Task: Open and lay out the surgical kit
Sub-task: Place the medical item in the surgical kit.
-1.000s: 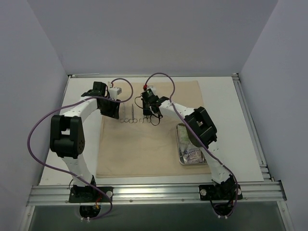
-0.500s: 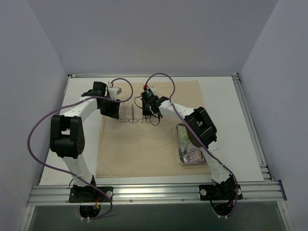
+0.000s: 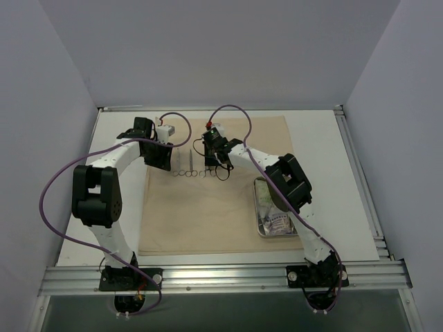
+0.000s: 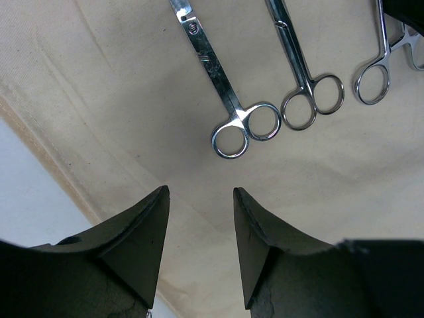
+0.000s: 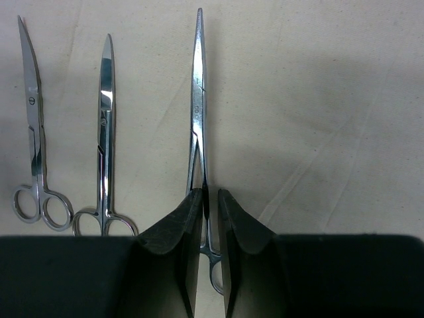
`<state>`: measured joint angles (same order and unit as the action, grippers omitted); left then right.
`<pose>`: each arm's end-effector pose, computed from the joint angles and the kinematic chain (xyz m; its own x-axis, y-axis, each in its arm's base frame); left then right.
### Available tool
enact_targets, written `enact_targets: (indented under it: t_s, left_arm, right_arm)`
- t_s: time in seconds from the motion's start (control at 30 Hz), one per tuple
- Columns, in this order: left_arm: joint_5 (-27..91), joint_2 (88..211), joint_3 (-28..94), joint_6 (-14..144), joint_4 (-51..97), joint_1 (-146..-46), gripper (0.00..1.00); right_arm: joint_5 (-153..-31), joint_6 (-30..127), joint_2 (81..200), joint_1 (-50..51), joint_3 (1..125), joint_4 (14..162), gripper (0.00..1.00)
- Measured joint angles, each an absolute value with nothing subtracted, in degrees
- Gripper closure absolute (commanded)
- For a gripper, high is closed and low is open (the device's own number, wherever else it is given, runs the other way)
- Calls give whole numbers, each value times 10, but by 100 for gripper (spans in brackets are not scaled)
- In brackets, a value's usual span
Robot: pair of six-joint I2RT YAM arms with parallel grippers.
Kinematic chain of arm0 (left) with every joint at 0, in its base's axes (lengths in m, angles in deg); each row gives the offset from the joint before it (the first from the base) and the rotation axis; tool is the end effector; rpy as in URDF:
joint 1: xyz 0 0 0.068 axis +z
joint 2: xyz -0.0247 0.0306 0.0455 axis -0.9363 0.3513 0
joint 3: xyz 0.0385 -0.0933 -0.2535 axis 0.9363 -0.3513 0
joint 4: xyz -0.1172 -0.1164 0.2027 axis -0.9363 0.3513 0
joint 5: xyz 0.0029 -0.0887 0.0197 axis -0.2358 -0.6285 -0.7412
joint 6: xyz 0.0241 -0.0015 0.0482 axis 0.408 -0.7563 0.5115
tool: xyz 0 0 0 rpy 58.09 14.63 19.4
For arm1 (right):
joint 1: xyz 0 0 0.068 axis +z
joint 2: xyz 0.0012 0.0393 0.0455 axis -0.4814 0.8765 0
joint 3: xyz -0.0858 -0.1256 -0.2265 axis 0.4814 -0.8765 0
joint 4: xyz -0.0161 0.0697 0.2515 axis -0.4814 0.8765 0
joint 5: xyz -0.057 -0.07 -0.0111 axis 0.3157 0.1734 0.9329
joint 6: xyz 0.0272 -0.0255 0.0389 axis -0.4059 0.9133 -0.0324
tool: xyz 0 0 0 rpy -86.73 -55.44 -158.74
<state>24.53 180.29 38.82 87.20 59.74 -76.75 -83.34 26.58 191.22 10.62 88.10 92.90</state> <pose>0.3829 -0.0590 0.2048 -0.8274 0.2829 -0.4852 0.4013 0.9022 -0.1583 0.4063 0.3326 0.1671 -0.7076 0.0454 -0.7051 -0.3151 0.8729 0.3724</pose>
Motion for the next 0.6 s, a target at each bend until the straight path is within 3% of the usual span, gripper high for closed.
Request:
enact_targets:
  t_s: [0.6]
  left_arm:
    - [248,1803,388,872,598,-767,47]
  right_arm:
    - [-821,266,1912,106,884,940,84]
